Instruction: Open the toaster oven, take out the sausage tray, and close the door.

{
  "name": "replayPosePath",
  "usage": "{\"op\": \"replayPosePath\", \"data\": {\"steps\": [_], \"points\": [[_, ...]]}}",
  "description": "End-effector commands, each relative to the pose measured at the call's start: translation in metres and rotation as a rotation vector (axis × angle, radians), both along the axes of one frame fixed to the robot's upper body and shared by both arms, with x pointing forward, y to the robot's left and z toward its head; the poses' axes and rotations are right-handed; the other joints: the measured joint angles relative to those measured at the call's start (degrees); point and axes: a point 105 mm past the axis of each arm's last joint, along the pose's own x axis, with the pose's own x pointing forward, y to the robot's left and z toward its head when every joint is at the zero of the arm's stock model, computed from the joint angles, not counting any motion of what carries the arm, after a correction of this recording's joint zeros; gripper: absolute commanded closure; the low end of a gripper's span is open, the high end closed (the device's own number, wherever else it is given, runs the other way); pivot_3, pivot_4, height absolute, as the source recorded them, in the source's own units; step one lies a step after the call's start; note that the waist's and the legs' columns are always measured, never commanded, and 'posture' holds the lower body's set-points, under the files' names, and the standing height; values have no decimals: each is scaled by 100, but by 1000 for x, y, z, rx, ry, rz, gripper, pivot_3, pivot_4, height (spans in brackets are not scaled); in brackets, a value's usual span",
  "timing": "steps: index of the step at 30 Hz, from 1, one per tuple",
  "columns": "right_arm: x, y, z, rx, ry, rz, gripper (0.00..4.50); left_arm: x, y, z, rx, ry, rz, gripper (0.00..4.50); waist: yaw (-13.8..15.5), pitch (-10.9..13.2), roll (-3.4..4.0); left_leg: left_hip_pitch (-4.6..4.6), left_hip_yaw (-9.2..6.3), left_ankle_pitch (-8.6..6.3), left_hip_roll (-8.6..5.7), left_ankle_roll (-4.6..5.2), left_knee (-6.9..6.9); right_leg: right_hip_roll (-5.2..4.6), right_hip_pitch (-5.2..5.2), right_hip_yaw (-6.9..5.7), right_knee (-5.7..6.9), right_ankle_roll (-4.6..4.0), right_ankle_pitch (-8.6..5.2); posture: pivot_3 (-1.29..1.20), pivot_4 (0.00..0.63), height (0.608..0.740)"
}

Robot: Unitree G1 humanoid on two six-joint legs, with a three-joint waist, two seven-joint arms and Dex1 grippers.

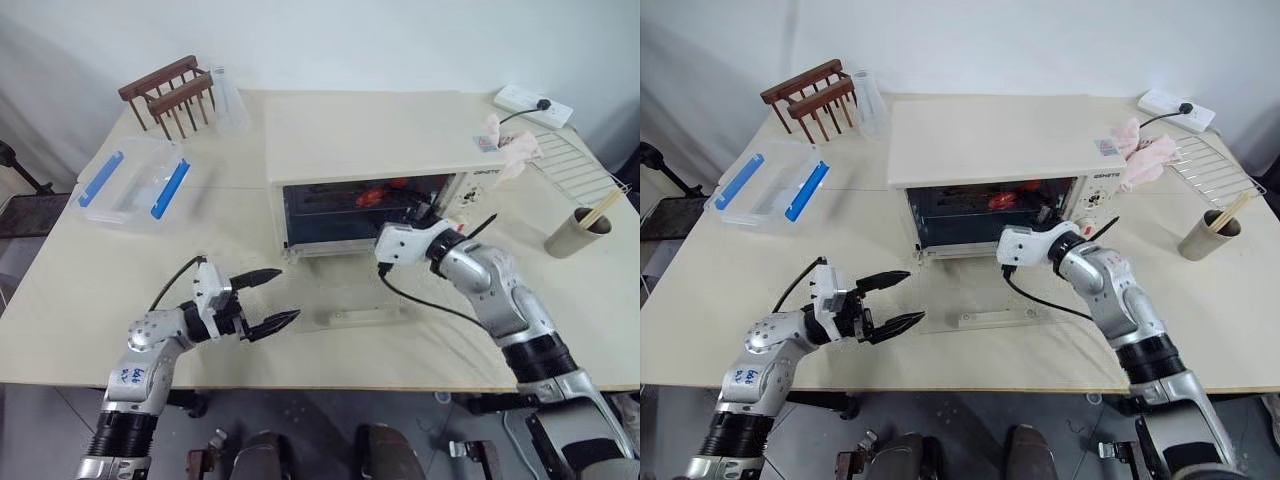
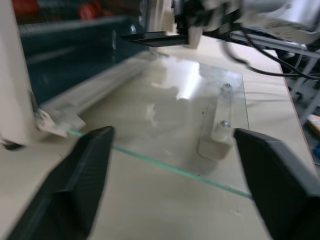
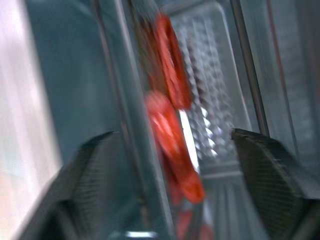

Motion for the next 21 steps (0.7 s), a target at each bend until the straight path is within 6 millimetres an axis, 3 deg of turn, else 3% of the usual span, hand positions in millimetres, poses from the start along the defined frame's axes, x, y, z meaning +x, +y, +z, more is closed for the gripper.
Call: {"op": "replayPosePath", "data": {"steps": [1, 9, 14, 18, 21], "points": [[6, 12, 1, -17, -15, -2, 1874, -4, -1, 13, -28, -52, -6, 102, -9, 0, 0, 0, 0, 0, 0, 0, -1, 0, 0, 0, 0, 0, 0, 0, 150, 740], [18, 9, -3, -44, 27, -55, 1874, -6, 0, 12, -31, -48, -2, 102, -19, 0, 0, -1, 3, 0, 0, 0, -3, 1, -1, 1, -2, 0, 0, 0, 150, 740], [20, 11, -2, -55, 23, -58, 3028, -6, -2, 13, -47, -47, -9, 102, -28, 0, 0, -1, 3, 0, 3, -1, -5, 2, -1, 0, -2, 0, 0, 0, 150, 740], [21, 9, 3, -55, 5, -70, 4432, -5, -2, 14, -53, -48, -13, 102, -42, 0, 1, -1, 2, 0, 4, -1, -5, 3, -1, 0, -1, 0, 0, 0, 150, 740], [21, 7, 9, -59, -12, -71, 4475, -2, -4, 17, -71, -54, -11, 102, -34, 0, -1, -2, 2, 0, 4, -1, -4, 3, -2, -1, -3, 0, 0, 0, 150, 740]]}}
